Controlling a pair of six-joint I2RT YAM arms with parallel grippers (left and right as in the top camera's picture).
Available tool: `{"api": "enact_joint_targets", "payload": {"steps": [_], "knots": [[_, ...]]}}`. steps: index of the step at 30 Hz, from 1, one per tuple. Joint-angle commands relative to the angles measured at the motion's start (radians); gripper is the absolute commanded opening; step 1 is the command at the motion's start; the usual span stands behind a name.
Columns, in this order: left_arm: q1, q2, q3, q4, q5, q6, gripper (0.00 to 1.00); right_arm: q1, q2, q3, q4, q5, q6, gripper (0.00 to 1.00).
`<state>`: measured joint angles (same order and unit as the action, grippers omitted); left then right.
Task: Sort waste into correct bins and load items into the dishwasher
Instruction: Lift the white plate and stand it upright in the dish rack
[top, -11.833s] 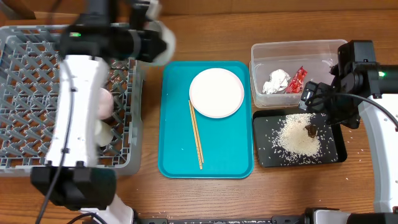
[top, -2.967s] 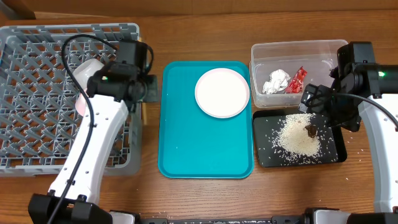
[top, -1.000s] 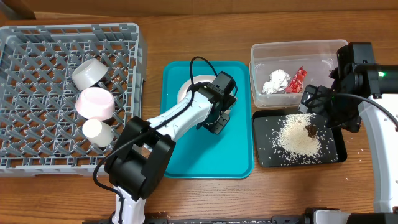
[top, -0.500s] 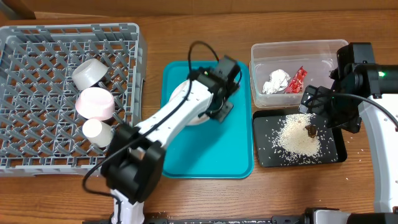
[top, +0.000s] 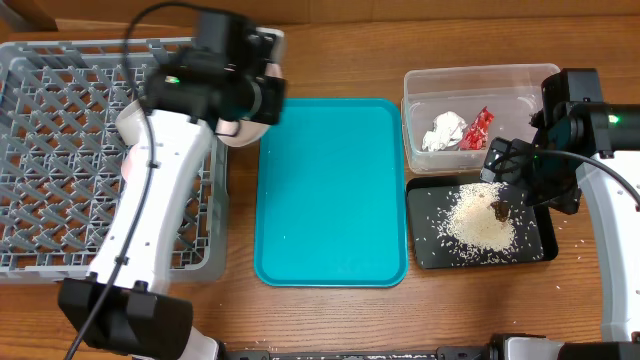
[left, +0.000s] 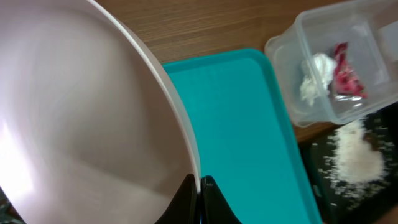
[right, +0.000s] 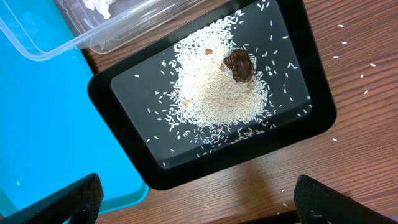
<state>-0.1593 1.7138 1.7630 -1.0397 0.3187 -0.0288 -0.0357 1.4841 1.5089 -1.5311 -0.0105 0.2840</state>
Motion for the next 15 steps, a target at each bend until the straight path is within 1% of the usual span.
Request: {"api": "enact_joint_targets", "payload": {"steps": [1,4,7,12,15], "knots": [[0.124,0.018,0.014,-0.009,0.323,0.053,0.04,0.001,-0.003,0.013,0.003,0.010,0.001,1.00],[0.210,0.046,0.013,-0.013,0.413,0.053,0.04,0.001,-0.003,0.013,0.003,0.010,0.001,1.00],[0.275,0.079,0.012,-0.024,0.467,0.053,0.04,0.001,-0.003,0.013,0.002,0.010,0.001,1.00],[0.332,0.153,0.012,-0.051,0.589,0.113,0.04,0.001,-0.003,0.013,0.002,0.010,0.001,1.00],[0.351,0.194,0.012,-0.064,0.591,0.116,0.04,0.001,-0.003,0.013,-0.001,0.010,0.001,1.00]]}}
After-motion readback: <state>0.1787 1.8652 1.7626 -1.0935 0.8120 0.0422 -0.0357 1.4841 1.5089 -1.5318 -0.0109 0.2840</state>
